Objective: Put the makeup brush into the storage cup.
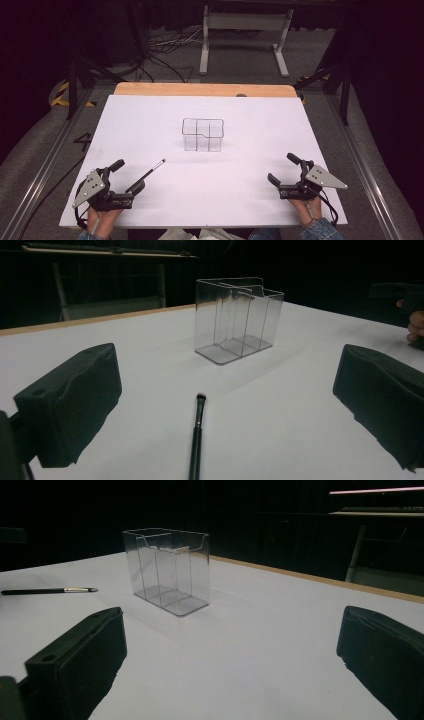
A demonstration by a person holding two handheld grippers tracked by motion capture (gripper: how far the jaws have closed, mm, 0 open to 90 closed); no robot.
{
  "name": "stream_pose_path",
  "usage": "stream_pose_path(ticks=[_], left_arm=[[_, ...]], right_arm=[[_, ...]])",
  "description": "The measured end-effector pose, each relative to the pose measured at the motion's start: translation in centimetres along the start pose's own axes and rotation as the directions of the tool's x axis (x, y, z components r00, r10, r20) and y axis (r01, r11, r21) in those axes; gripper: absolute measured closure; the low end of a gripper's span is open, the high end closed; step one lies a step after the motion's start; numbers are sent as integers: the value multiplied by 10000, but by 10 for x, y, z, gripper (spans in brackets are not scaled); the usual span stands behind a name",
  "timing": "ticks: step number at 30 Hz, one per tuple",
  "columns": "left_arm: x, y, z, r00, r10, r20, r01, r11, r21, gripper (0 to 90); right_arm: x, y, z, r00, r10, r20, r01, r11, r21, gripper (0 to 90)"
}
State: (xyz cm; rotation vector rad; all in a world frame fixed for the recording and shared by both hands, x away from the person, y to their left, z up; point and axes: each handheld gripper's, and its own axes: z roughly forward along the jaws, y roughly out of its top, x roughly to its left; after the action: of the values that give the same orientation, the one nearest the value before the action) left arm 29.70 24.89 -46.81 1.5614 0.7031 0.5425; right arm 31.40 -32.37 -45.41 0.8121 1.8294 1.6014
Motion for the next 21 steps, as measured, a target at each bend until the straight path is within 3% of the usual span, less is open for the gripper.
stream_pose_path(ticks=[5, 12, 15, 21], left_arm=[[-3, 5, 0, 9995, 306, 128, -306, 9995, -20, 0], [-3, 12, 5, 9995, 147, 283, -149, 9999, 65, 0], [-4, 21, 16, 9995, -82, 291, 83, 10000, -19, 0], [-9, 30, 32, 9987, -5, 501, 5, 10000, -8, 0]], right_arm=[[0, 0, 0, 10000, 35, 0, -35, 10000, 16, 1], [-1, 0, 0, 9999, 167, 6, -167, 9998, 77, 1], [-1, -1, 0, 9998, 183, 29, -184, 9998, 84, 1], [-1, -1, 1, 9998, 177, 49, -178, 9998, 113, 1]])
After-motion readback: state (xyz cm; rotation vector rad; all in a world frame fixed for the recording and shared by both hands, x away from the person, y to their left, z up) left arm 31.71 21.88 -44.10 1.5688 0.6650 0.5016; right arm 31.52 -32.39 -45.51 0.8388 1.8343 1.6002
